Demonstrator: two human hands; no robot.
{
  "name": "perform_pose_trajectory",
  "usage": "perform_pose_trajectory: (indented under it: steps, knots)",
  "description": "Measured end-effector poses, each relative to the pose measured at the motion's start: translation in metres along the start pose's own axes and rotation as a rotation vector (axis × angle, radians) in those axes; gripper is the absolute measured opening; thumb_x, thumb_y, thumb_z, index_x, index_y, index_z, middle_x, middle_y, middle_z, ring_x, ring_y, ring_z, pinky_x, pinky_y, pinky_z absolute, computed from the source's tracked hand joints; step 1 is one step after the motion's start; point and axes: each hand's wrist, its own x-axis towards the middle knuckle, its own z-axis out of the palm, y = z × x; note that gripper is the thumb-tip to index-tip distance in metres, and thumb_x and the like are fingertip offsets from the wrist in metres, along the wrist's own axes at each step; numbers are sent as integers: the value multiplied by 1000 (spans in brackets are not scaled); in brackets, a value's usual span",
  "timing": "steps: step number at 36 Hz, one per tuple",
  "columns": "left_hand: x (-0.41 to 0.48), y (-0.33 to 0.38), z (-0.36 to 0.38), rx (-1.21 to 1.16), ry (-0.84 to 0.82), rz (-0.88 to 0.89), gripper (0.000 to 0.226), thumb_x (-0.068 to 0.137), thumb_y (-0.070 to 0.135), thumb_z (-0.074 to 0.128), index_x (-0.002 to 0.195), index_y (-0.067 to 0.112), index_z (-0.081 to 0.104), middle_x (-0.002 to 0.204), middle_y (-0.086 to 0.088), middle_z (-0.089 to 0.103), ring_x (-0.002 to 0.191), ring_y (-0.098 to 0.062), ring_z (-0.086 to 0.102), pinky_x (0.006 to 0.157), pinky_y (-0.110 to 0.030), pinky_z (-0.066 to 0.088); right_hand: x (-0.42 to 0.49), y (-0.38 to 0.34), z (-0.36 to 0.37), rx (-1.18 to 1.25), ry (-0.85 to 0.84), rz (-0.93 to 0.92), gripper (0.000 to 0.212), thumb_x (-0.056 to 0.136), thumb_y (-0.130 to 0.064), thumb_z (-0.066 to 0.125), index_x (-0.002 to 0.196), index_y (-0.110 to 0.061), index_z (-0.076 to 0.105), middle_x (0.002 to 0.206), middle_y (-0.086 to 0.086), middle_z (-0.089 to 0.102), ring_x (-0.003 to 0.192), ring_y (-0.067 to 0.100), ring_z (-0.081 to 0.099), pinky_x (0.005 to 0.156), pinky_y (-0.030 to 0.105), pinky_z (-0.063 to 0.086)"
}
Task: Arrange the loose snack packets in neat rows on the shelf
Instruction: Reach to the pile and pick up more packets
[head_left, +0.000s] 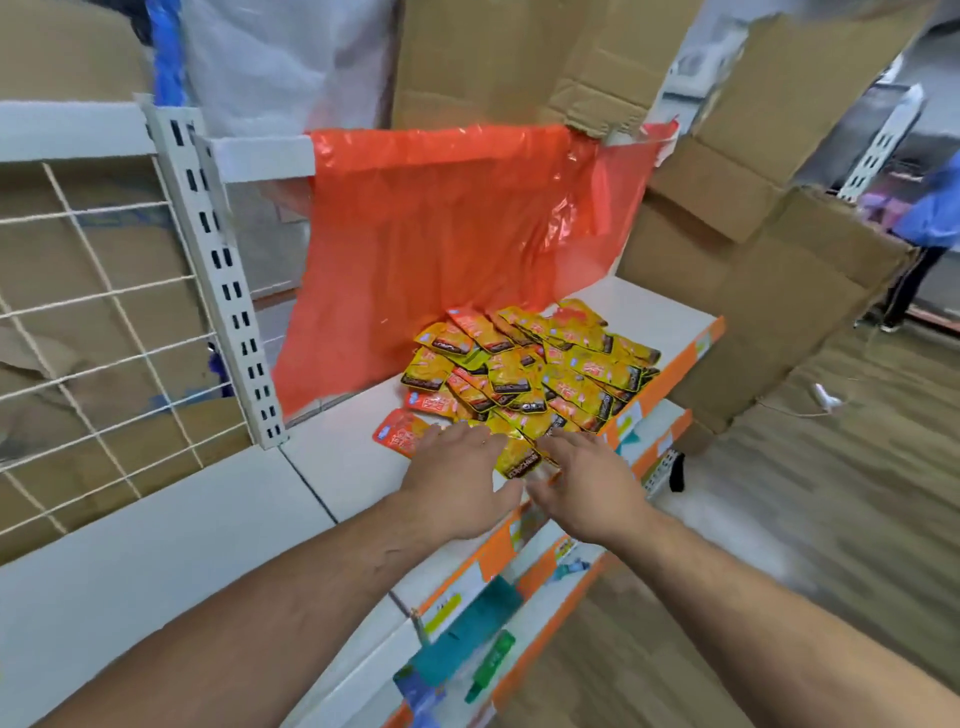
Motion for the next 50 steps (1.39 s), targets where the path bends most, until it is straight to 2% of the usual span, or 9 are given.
perform_pose_trajectory:
  steps: [10,18,24,32,38,42,44,47,50]
  knots:
    - [93,34,8,-36,-28,52,66,92,60,40,149,26,35,153,3,36,144,-23,24,119,-45,12,56,72,-12,23,19,65,64,87,-51,58,146,-27,46,154,3,40,143,24,32,117,37,29]
    - [169,67,32,-35,8,11,60,92,53,43,146,25,40,146,2,45,138,-24,32,116,-43,23,127,154,-9,91,52,7,62,82,-51,55,138,-23,55,145,4,52,134,29,44,109,41,40]
    - [224,100,44,17,57,-144,47,92,46,40,123,18,60,117,-4,61,116,-26,47,100,-38,37,191,206,-18,120,89,-113,26,86,-36,57,101,-17,64,101,3,67,102,32,59,81,42,51]
    - [279,143,53,-12,65,-536,57,90,63,43,116,13,56,108,-12,62,108,-31,56,83,-39,47,259,238,-36,119,69,-345,26,90,-20,53,112,-13,66,117,8,65,111,34,56,89,40,46]
    - [300,150,61,-48,20,-785,81,80,76,50,126,9,43,119,-13,59,111,-31,56,82,-39,49,294,245,-20,-45,-179,-448,51,100,-36,43,150,-28,37,162,7,23,141,35,31,116,41,27]
    - [310,149,60,-128,16,-891,81,75,70,65,125,9,43,120,-12,59,112,-30,57,83,-37,49,306,245,-15,54,-61,-480,33,101,-39,43,106,-15,66,126,9,60,122,34,48,94,38,41]
    - [314,151,60,-134,17,-932,81,75,66,68,125,9,43,121,-11,59,113,-29,57,83,-36,48,307,243,-18,115,-22,-433,33,99,-43,47,85,-16,61,98,8,64,109,31,53,75,37,42]
    - [317,155,60,-151,18,-987,81,73,63,72,125,8,43,120,-10,60,112,-28,58,81,-35,47,309,244,-16,117,-16,-394,34,96,-50,51,77,-21,50,90,5,63,101,30,55,67,35,39]
    - [320,155,61,-197,45,-1028,79,71,60,76,121,9,43,116,-9,62,108,-28,61,75,-33,44,312,243,-16,68,32,-390,34,90,-50,59,90,-17,60,102,5,65,104,30,55,81,38,47]
